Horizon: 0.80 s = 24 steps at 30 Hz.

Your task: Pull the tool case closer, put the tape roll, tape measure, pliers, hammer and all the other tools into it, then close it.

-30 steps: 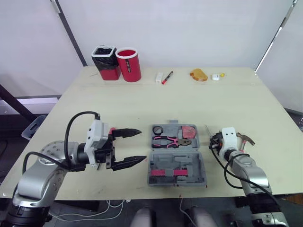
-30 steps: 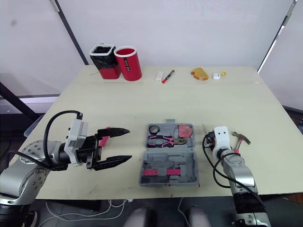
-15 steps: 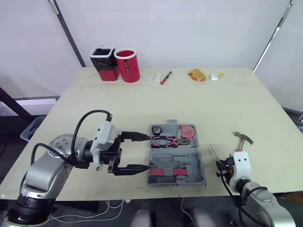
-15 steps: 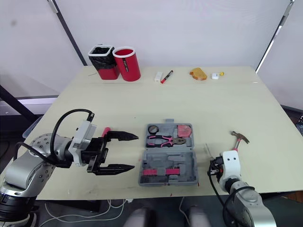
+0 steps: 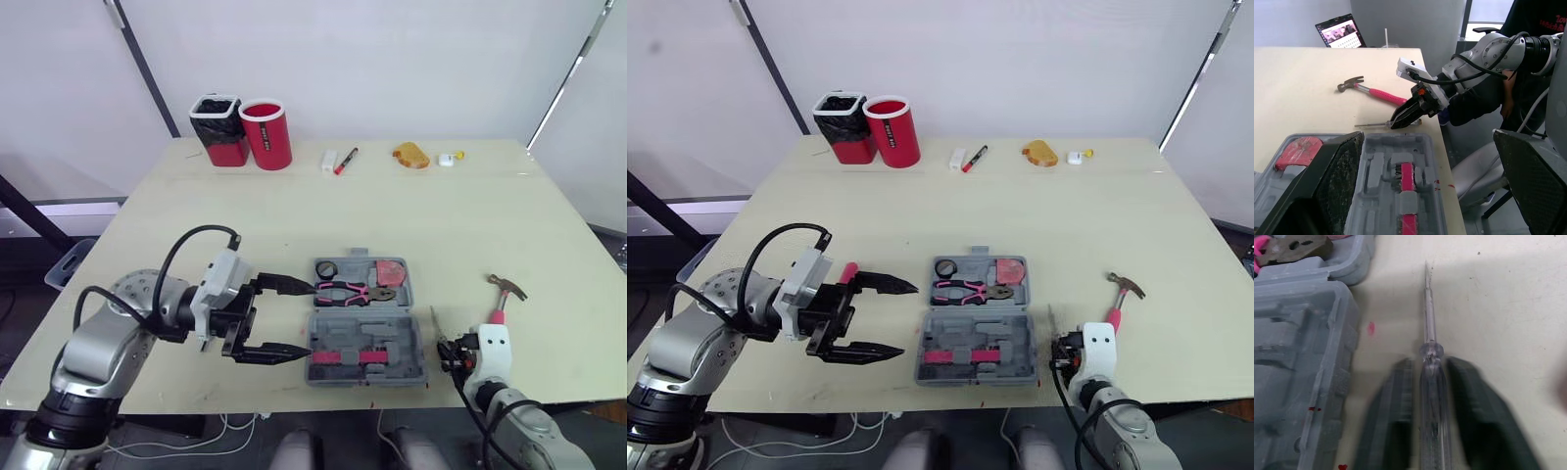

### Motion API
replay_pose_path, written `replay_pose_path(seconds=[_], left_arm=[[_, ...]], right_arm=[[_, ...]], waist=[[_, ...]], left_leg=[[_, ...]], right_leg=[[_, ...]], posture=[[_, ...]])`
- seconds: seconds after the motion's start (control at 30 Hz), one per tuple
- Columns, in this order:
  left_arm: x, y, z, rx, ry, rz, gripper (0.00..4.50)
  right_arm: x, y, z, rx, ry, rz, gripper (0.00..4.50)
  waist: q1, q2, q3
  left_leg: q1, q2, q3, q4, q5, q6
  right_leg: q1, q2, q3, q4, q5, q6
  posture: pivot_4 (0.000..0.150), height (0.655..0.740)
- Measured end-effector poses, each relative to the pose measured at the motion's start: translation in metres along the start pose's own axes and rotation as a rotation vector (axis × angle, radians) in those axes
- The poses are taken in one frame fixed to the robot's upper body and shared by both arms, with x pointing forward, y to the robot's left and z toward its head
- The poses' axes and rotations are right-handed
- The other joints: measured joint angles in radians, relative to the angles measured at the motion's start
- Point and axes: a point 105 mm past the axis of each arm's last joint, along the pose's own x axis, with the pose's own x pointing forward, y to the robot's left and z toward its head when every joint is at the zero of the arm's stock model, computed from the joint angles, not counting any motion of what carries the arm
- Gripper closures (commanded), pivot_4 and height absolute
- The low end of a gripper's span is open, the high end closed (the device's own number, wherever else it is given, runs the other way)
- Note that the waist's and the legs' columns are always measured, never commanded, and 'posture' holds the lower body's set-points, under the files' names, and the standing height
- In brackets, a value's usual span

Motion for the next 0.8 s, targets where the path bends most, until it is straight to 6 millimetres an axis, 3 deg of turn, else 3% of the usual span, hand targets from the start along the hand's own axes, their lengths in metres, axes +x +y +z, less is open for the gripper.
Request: replay_pose_path(seconds=[0.03, 0.13, 0.17, 0.33, 0.5, 0.6, 0.8], left_arm=[[0.000, 0.000, -0.001, -0.003, 0.004, -0.004, 0.00], [0.001, -0.001, -0.003, -0.006, 0.008, -0.008, 0.00], [0.001, -0.001, -0.003, -0.008, 0.008, -0.009, 0.00], [0.001, -0.001, -0.005, -0.016, 0.009, 0.001, 0.00], [-0.001, 0.000, -0.008, -0.033, 0.000, 0.043, 0.00], [-0.003, 0.001, -0.008, -0.039, -0.006, 0.065, 0.00], [-0.004, -0.004, -0.016, -0.046, -0.011, 0.081, 0.00]], right_arm=[[0.000, 0.000, 0.001, -0.004, -0.003, 0.003, 1.21], [0.000, -0.001, 0.003, -0.011, -0.008, 0.008, 0.18], [-0.001, -0.002, 0.004, -0.021, -0.008, 0.014, 0.08], [-0.008, -0.014, 0.017, -0.115, -0.025, 0.033, 0.08], [-0.016, -0.015, 0.056, -0.293, -0.076, 0.186, 0.08], [-0.021, -0.008, 0.063, -0.362, -0.060, 0.323, 0.08], [-0.034, 0.007, 0.093, -0.681, 0.019, 0.742, 0.08]], waist=[[0.000, 0.000, 0.000], [0.001, 0.000, 0.000], [0.001, 0.000, 0.000], [0.001, 0.000, 0.000], [-0.001, 0.000, 0.001], [0.003, 0.000, 0.001], [-0.001, -0.003, 0.004]], left_leg=[[0.000, 0.000, 0.000, 0.000, 0.000, 0.000], [0.000, 0.000, 0.000, 0.000, 0.000, 0.000], [0.000, 0.000, 0.000, 0.000, 0.000, 0.000], [0.000, 0.000, 0.000, 0.000, 0.000, 0.000], [0.000, 0.000, 0.000, 0.000, 0.000, 0.000], [0.000, 0.000, -0.001, 0.000, 0.000, 0.000], [0.001, 0.000, 0.000, 0.001, 0.000, 0.000]], right_leg=[[0.000, 0.000, 0.000, 0.000, 0.000, 0.000], [0.000, 0.000, 0.000, 0.000, 0.000, 0.000], [0.000, 0.000, 0.000, 0.000, 0.000, 0.000], [0.000, 0.000, 0.000, 0.000, 0.000, 0.000], [0.000, 0.001, 0.000, 0.000, 0.000, 0.000], [0.000, 0.001, -0.001, 0.000, 0.001, 0.001], [0.001, 0.001, 0.000, -0.001, 0.000, 0.000]], posture=[[0.150, 0.7400], [0.150, 0.7400], [0.150, 0.7400], [0.150, 0.7400], [0.150, 0.7400], [0.150, 0.7400], [0.150, 0.7400]])
